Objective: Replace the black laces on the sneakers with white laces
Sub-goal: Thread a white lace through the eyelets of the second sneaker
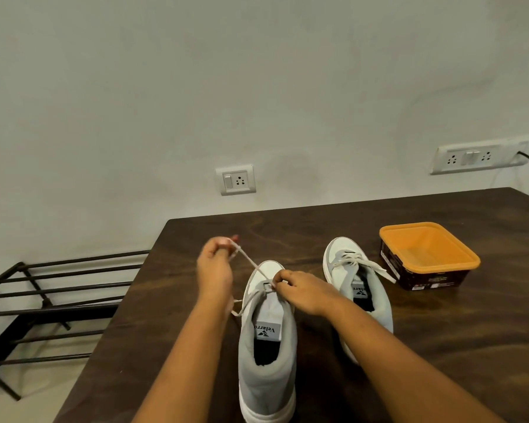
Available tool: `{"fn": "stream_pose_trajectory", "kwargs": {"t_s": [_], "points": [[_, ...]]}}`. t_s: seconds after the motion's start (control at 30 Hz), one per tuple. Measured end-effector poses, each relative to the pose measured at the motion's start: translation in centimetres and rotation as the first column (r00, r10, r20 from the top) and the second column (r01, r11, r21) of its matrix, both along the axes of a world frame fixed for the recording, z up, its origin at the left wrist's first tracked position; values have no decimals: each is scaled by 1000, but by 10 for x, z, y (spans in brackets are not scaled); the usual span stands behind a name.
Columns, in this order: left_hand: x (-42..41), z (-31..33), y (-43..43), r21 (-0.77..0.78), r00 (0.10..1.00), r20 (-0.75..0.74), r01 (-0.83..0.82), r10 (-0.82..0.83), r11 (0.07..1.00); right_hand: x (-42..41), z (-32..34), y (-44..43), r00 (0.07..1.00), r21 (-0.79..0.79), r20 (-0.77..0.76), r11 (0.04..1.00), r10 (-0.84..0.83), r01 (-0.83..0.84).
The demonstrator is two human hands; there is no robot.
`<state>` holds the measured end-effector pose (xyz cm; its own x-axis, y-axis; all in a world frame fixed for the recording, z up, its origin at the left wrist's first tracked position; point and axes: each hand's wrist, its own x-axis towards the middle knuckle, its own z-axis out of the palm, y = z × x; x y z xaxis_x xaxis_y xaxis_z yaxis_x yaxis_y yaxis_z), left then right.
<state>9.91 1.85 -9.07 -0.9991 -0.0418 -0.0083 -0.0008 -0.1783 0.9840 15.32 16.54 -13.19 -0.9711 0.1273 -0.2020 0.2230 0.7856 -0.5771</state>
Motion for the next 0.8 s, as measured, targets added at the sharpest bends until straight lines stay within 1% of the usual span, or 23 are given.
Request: {"fn": "stream_pose_trajectory", "kwargs": {"t_s": [0.03, 0.07, 0.1, 0.13, 0.17, 0.2, 0.27, 0.3, 0.33, 0.37, 0.43, 0.47, 0.5, 0.53, 0.57, 0.6, 0.63, 0.67, 0.7, 0.73, 0.77, 0.8], "points": [[1, 8, -4, 297, 994, 97, -78, 51, 952, 1, 0, 1, 1000, -7, 2, 1000, 0, 0], [1, 15, -9, 513, 983, 169, -154, 77, 844, 1, 0, 1, 1000, -10, 3, 1000, 1, -1], [-2, 19, -15, 644, 973, 210, -209, 92, 736, 1, 1, 2, 1000, -10, 3, 1000, 0, 0], [-4, 21, -20, 718, 968, 227, -239, 105, 654, 1, 1, 2, 1000, -7, 1, 1000, -3, 3], [-6, 23, -24, 743, 964, 234, -261, 127, 617, 2, 1, 3, 1000, -6, 0, 1000, -7, 7], [-6, 24, -26, 735, 959, 236, -280, 154, 618, 2, 1, 3, 1000, -9, 1, 1000, -11, 11], [-4, 25, -26, 665, 951, 221, -309, 216, 680, 3, 1, 4, 1000, -11, 3, 1000, -17, 17], [-3, 25, -25, 619, 953, 189, -302, 236, 725, 3, 1, 4, 1000, -12, 3, 1000, -24, 24], [-1, 26, -23, 574, 962, 139, -270, 233, 773, 3, 1, 4, 1000, -12, -2, 999, -31, 31], [1, 27, -21, 526, 979, 67, -198, 191, 827, 2, 3, 4, 999, -15, -14, 999, -29, 29], [6, 29, -13, 391, 996, -87, 36, -2, 920, 1, 7, 3, 998, -61, -61, 998, -4, 0], [11, 30, -7, 299, 982, -146, 159, -120, 941, 1, 12, 1, 995, -130, -98, 991, 9, -22], [13, 29, -1, 182, 956, -189, 257, -223, 949, 1, 19, -2, 990, -256, -142, 966, 3, -39], [15, 25, 5, 39, 929, -218, 315, -299, 948, 2, 27, -4, 983, -425, -180, 903, -19, -60], [16, 21, 11, -106, 907, -246, 324, -341, 940, 3, 35, -7, 976, -593, -214, 800, -46, -93], [15, 16, 15, -218, 893, -275, 303, -356, 928, 3, 42, -8, 969, -718, -238, 685, -70, -126], [14, 13, 18, -284, 886, -303, 267, -351, 921, 3, 48, -9, 965, -793, -248, 591, -89, -150], [12, 11, 18, -309, 885, -322, 237, -336, 921, 4, 53, -9, 965, -836, -246, 525, -96, -161], [11, 10, 17, -320, 889, -338, 200, -309, 926, 6, 57, -8, 967, -856, -234, 493, -101, -155], [9, 8, 16, -333, 894, -353, 155, -275, 930, 7, 60, -7, 969, -858, -220, 495, -110, -138], [9, 7, 14, -355, 898, -361, 118, -252, 927, 9, 61, -5, 969, -842, -213, 526, -124, -118], [8, 5, 12, -378, 900, -363, 95, -241, 921, 9, 61, -2, 968, -812, -211, 576, -137, -96]]}}
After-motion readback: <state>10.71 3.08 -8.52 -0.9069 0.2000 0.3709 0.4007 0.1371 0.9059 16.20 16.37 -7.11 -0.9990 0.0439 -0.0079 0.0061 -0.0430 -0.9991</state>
